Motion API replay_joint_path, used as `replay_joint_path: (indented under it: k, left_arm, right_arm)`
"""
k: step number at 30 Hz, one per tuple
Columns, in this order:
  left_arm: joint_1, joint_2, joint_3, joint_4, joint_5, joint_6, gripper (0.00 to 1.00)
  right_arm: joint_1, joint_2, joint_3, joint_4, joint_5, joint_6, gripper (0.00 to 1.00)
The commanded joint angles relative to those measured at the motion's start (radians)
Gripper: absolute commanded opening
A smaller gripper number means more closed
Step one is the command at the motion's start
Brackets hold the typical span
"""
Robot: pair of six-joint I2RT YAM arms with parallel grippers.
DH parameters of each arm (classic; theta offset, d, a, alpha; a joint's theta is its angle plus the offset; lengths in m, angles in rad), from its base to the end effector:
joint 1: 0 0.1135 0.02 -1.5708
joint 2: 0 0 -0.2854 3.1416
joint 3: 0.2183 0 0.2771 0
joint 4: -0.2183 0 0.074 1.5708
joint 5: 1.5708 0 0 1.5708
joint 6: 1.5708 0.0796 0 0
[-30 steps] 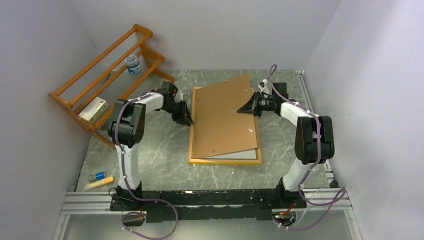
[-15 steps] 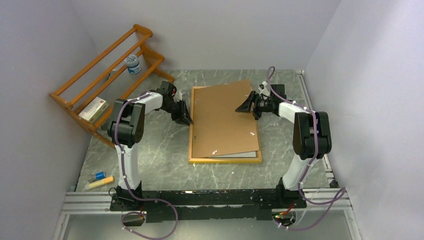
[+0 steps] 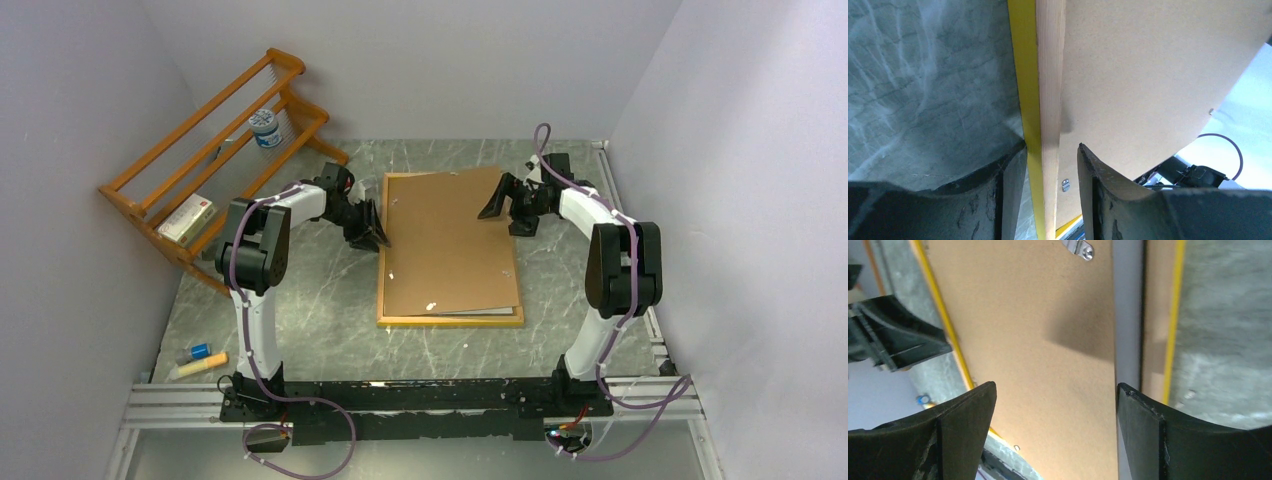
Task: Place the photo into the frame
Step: Turn over the photo frame item on the photo frame.
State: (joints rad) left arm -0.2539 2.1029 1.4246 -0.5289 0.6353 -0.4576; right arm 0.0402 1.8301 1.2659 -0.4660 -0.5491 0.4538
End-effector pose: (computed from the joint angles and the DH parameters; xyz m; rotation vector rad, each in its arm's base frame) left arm 0.4355 -0.1618 0.1074 -0.1179 2.8411 -1.0565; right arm 0.4249 0.0587 0.1737 0.3370 2.5998 0.8909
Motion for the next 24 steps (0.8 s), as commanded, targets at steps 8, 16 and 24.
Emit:
replay_joint_path:
  k: [8,16,24]
  left_arm:
    - [-0.005,-0.036,0.018,-0.037,-0.061,0.017,0.58]
    - [-0.005,-0.067,-0.022,-0.041,-0.086,-0.003,0.61]
    - [-0.004,-0.108,-0.064,-0.062,-0.101,0.003,0.62]
  right_arm:
    - [0.015,-0.04,-0.002,-0.161,0.367,-0.088,0.92]
    - [0.092,-0.061,-0.102,-0.11,0.434,-0.044,0.91]
    - [0.142,-0.146,-0.164,-0.091,0.519,0.031,0.9]
